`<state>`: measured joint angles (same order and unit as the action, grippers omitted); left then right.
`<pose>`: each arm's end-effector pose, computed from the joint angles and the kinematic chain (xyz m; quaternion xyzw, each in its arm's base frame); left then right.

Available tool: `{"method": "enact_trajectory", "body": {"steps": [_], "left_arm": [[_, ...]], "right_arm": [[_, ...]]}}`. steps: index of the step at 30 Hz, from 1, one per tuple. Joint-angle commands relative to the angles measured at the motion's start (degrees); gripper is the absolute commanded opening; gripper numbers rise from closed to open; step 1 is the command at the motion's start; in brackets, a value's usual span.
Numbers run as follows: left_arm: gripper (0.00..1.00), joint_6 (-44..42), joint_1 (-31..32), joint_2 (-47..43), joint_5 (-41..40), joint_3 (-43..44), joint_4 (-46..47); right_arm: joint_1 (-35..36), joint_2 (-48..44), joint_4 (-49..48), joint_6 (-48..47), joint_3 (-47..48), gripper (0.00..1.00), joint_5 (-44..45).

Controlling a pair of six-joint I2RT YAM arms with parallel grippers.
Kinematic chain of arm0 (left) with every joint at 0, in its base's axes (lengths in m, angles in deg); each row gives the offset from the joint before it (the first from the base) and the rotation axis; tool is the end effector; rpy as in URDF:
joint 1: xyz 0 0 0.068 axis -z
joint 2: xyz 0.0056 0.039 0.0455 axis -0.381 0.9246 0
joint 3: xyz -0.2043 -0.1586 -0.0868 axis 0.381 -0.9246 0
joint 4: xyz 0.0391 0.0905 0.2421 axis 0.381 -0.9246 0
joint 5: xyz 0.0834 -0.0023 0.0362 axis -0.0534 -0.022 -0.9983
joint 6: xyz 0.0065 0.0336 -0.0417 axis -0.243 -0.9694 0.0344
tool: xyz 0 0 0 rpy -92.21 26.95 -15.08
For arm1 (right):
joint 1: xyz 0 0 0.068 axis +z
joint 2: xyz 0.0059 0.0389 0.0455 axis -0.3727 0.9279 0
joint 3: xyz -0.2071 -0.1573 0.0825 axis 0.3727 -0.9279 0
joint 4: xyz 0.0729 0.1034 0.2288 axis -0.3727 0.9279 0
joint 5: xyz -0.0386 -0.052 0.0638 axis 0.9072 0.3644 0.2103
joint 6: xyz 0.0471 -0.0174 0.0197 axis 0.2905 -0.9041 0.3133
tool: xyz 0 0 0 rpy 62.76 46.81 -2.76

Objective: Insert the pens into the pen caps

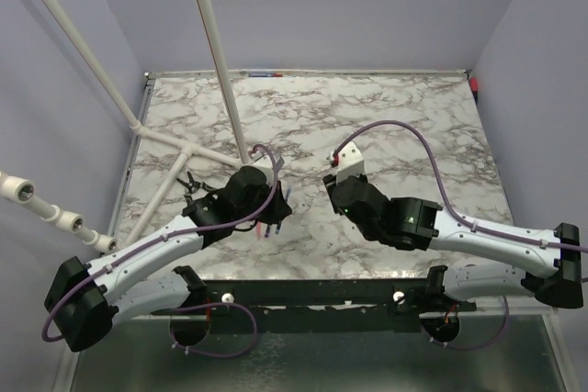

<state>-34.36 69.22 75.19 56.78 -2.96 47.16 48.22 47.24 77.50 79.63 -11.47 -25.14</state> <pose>0.1451 -0.1577 0.2512 0.1324 0.8740 -0.3141 0.3464 0.1067 0.2195 0.3265 -0.2009 0.8085 0.0447 0.5514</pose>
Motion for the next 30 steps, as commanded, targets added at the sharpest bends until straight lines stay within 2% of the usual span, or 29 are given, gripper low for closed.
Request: {"method": "enact_trajectory", "body": {"steps": [1, 25, 30], "left_arm": [[0.00, 1.5, -0.2, 5.6, -2.9, 0.1, -0.6], [0.02, 1.6, -0.2, 28.5, -10.2, 3.3, 5.8], [0.09, 1.5, -0.2, 30.3, -10.8, 3.4, 5.8]], "right_arm": [[-0.4, -1.6, 0.7, 4.7, -2.8, 0.45, -3.9], [-0.6, -5.4, -1.4, 6.8, -7.9, 0.45, -7.9], [-0.6, -6.6, -0.8, 7.2, -8.5, 0.45, -8.3]]}}
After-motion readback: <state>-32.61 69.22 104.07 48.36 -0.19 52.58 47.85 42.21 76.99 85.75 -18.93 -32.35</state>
